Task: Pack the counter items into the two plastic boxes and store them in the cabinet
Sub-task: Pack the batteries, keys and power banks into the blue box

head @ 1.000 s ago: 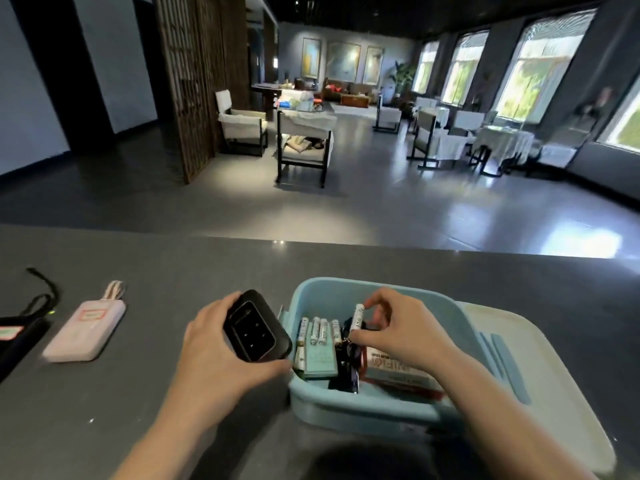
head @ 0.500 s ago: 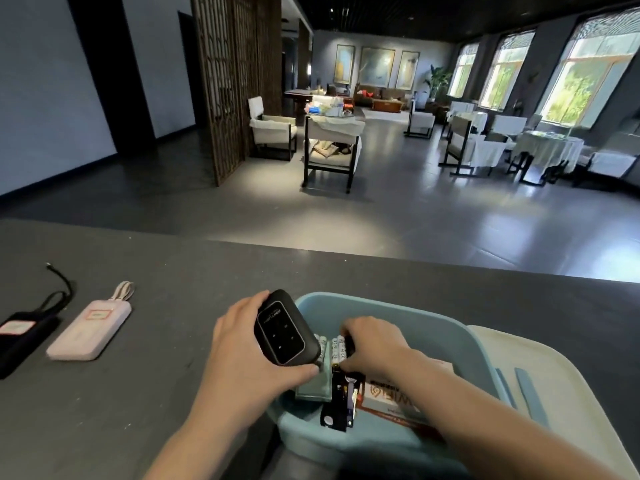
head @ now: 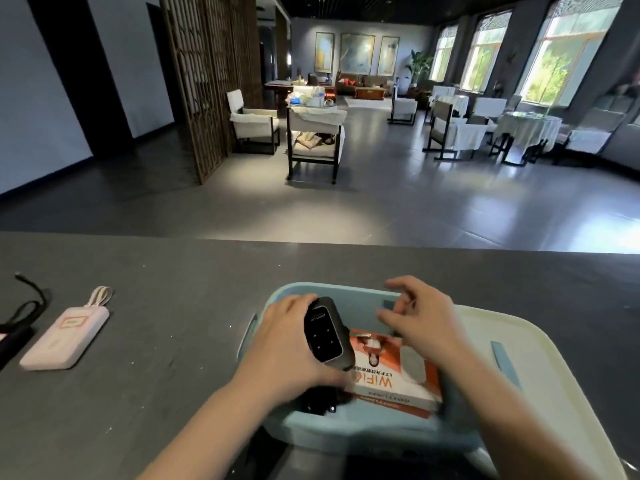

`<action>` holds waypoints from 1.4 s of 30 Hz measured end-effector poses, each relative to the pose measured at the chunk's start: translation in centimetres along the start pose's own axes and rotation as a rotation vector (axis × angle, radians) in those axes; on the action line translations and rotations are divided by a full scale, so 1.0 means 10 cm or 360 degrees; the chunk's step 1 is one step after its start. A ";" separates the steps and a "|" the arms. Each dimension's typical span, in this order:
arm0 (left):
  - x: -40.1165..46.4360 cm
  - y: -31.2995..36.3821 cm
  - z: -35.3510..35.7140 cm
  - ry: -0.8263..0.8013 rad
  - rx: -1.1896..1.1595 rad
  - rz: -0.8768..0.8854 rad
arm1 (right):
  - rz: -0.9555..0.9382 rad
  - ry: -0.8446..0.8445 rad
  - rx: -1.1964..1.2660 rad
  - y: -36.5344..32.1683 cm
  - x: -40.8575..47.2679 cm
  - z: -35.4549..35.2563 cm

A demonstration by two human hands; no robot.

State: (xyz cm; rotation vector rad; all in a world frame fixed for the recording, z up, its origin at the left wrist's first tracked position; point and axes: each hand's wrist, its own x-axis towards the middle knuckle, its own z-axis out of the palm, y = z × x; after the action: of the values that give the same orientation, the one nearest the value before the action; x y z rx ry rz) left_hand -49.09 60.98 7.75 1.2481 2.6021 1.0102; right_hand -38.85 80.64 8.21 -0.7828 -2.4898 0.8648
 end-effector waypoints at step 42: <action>0.52 0.30 0.74 -0.0287 -0.0095 0.0380 | 0.0172 0.0218 0.0302 0.22 -0.75 -0.10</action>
State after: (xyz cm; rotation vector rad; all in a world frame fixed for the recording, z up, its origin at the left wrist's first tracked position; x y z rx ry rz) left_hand -48.03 69.92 4.79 1.5834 2.3132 0.9505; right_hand -31.79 77.89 6.17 -0.8849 -2.2261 1.0312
